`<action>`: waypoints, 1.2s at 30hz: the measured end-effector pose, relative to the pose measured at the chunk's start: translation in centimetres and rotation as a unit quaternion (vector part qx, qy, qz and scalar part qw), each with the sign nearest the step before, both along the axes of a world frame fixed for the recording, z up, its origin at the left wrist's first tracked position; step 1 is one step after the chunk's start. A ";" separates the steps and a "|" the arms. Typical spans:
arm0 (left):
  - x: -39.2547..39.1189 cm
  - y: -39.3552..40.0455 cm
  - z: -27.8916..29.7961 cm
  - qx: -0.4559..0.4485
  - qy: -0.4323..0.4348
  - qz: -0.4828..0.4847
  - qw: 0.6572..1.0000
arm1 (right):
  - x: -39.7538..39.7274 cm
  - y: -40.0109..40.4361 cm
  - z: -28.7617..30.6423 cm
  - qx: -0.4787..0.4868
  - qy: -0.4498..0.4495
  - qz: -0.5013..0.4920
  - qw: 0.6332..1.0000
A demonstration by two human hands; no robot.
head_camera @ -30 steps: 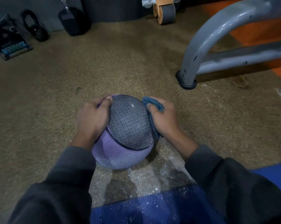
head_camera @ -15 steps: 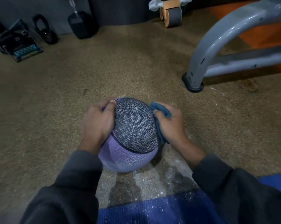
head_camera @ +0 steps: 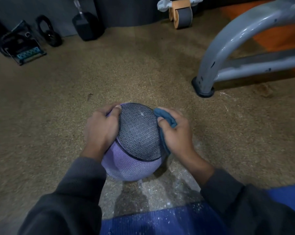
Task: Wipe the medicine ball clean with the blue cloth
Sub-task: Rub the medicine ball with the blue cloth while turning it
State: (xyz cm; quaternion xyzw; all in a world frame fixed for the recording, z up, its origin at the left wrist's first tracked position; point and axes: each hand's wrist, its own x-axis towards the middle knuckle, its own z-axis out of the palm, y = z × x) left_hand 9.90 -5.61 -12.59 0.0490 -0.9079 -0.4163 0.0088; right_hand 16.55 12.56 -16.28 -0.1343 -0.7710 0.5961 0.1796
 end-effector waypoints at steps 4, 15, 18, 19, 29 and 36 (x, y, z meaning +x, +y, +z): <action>0.0 -0.2 0.0 0.006 0.011 -0.005 1.000 | 2.0 -1.9 1.4 0.117 0.091 0.038 0.988; 0.2 -0.5 -0.3 -0.045 -0.035 0.010 0.998 | 1.0 2.5 -5.0 -0.403 -0.162 -0.027 0.900; 0.0 -1.2 -0.5 -0.018 -0.056 -0.012 0.998 | 1.7 1.3 -4.9 -0.475 -0.224 0.000 0.851; -0.1 -1.3 -0.3 -0.017 -0.054 -0.017 0.998 | 1.6 1.1 -4.9 -0.483 -0.223 0.003 0.847; 3.3 -0.2 -0.1 0.024 -0.032 -0.034 0.999 | 2.5 2.5 -4.1 -0.413 -0.197 -0.039 0.888; 7.6 -0.4 -2.5 0.240 -0.095 -0.020 0.966 | 2.9 4.4 0.1 -0.199 -0.166 0.023 0.966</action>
